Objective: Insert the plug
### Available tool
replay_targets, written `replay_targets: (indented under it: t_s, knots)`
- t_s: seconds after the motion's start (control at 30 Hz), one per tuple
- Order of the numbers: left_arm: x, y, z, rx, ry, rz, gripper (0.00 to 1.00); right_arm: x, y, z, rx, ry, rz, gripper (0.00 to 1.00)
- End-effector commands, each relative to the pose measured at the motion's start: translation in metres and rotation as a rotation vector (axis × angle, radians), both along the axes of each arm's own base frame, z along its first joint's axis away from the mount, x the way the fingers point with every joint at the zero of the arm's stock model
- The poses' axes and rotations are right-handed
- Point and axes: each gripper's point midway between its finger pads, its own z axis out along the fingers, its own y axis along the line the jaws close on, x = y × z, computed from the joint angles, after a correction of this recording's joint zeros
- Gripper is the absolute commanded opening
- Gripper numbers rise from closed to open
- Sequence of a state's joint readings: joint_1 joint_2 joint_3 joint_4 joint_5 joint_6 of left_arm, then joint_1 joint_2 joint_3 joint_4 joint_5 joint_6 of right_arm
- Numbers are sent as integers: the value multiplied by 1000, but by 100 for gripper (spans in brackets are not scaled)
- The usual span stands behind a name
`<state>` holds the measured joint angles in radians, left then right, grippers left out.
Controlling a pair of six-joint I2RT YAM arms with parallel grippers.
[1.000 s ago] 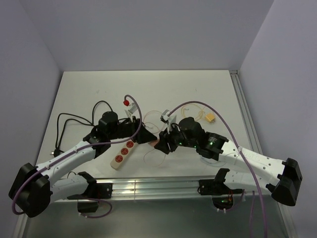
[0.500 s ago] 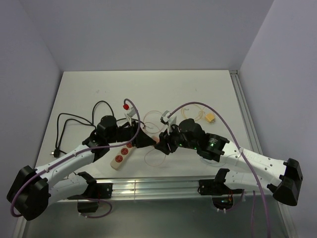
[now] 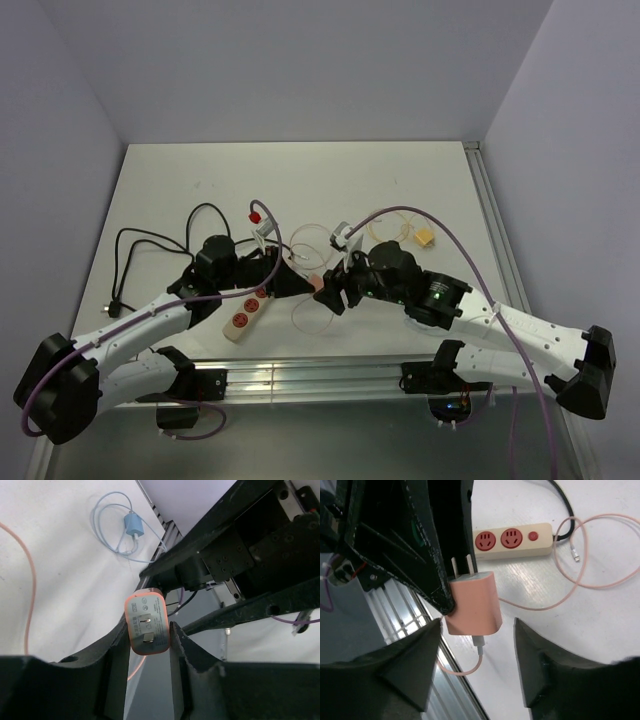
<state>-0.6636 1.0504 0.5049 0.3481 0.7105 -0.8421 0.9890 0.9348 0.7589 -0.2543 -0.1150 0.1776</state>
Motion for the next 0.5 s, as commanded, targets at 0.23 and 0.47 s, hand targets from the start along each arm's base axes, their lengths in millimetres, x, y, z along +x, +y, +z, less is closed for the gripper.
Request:
replay_targets:
  t_s: [0.23, 0.47]
  knots:
    - [-11, -6, 70, -252, 242, -10, 0, -7, -1, 49, 167, -108, 29, 80]
    - [-17, 0, 98, -415, 435, -29, 0, -14, 5, 70, 246, -161, 76, 81]
